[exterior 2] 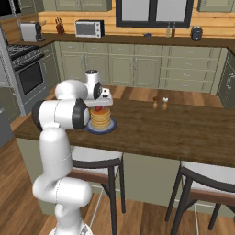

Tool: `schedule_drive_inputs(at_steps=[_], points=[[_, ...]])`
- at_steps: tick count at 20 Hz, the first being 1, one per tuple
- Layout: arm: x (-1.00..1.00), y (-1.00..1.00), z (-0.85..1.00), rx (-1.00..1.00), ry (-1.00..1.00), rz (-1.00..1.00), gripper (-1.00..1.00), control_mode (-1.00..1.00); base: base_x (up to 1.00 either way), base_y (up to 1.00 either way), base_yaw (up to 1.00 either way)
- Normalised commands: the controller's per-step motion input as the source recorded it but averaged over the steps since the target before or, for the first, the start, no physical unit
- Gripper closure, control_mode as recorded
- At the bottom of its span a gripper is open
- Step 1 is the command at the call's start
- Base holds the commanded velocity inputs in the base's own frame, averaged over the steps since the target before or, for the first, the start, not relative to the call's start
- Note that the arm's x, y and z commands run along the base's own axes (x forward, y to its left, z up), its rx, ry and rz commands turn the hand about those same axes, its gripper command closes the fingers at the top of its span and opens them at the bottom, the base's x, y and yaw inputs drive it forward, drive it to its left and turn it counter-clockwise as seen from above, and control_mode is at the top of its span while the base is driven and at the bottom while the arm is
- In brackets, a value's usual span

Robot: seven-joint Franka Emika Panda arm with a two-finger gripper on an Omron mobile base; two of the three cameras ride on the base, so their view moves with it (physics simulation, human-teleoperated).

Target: Take the strawberry from the fridge and place it on top of the pancake, located on the dining counter.

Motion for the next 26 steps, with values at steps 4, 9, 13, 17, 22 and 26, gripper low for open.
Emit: schedule_drive_inputs(at_steps=[4, 9, 13, 17, 22, 26], points=[[0.00, 0.00, -0.23, 0.00, 0.00, 0.01, 1.00, -1.00, 0.00, 0.00, 0.00], [0.00, 0.00, -0.12, 0.00, 0.00, 0.00, 1.00, -1.00, 0.00, 0.00, 0.00], [0.00, 0.00, 0.00, 0.00, 0.00, 0.00, 1.00, -1.00, 0.00, 0.00, 0.00], [0.00, 0.00, 0.00, 0.00, 0.00, 0.00, -1.00, -1.00, 0.00, 0.00, 0.00], [0.00, 0.00, 0.00, 0.00, -0.01, 0.00, -1.00, -1.00, 0.00, 0.00, 0.00], [0.09, 0.00, 0.10, -0.01, -0.05, 0.00, -1.00, -1.00, 0.00, 0.00, 0.00]])
